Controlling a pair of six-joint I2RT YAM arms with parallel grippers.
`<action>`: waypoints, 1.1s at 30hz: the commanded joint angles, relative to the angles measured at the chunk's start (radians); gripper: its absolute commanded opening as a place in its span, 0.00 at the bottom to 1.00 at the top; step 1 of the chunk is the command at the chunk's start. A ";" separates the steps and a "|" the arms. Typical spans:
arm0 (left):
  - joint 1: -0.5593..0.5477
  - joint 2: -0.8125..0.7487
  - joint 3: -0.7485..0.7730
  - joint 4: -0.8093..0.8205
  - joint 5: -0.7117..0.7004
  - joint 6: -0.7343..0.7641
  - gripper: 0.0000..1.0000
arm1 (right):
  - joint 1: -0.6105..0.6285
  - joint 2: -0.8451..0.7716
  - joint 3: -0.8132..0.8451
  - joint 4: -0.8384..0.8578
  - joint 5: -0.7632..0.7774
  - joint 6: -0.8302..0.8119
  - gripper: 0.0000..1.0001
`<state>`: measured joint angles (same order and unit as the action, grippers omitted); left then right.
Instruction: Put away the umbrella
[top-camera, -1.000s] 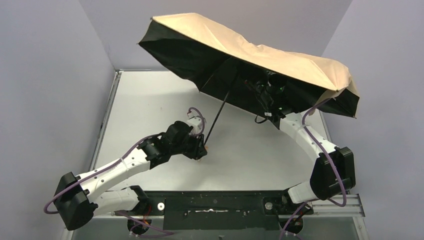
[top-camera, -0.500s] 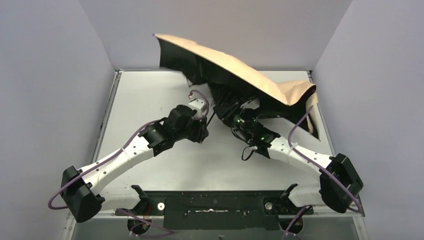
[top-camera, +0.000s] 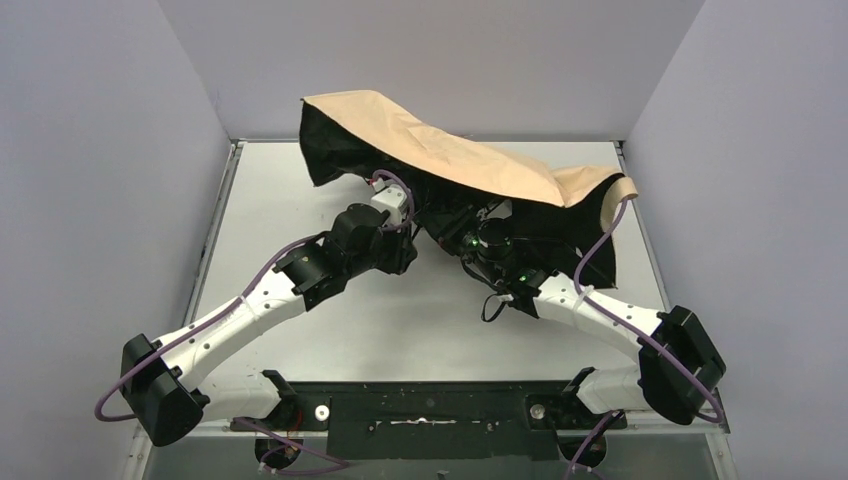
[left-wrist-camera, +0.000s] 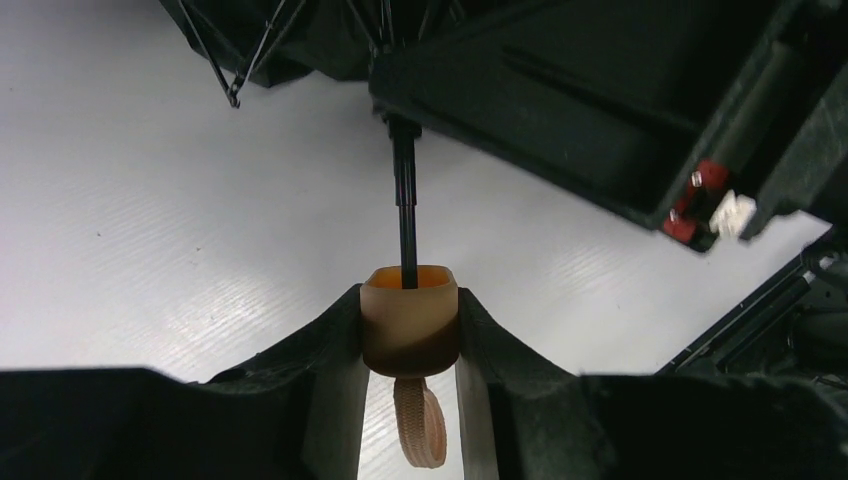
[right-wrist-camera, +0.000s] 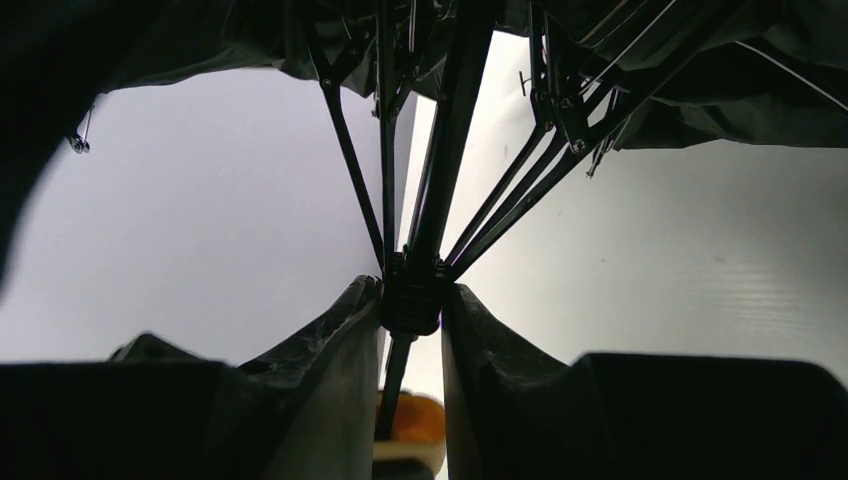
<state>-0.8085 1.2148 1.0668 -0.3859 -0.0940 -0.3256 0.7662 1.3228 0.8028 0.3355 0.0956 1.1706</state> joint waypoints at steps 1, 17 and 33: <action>0.049 -0.019 0.101 0.273 -0.105 0.023 0.00 | 0.061 0.019 0.009 -0.095 -0.088 -0.046 0.00; 0.084 0.027 0.238 0.188 -0.140 0.098 0.00 | 0.110 0.035 0.191 -0.152 -0.109 -0.125 0.00; -0.234 -0.059 0.717 -0.642 -0.731 0.025 0.00 | 0.384 0.133 0.574 -0.327 -0.040 -0.077 0.00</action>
<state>-0.9520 1.1740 1.6341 -0.9272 -0.5770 -0.2218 1.0115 1.4216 1.3216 0.1608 0.1421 1.0725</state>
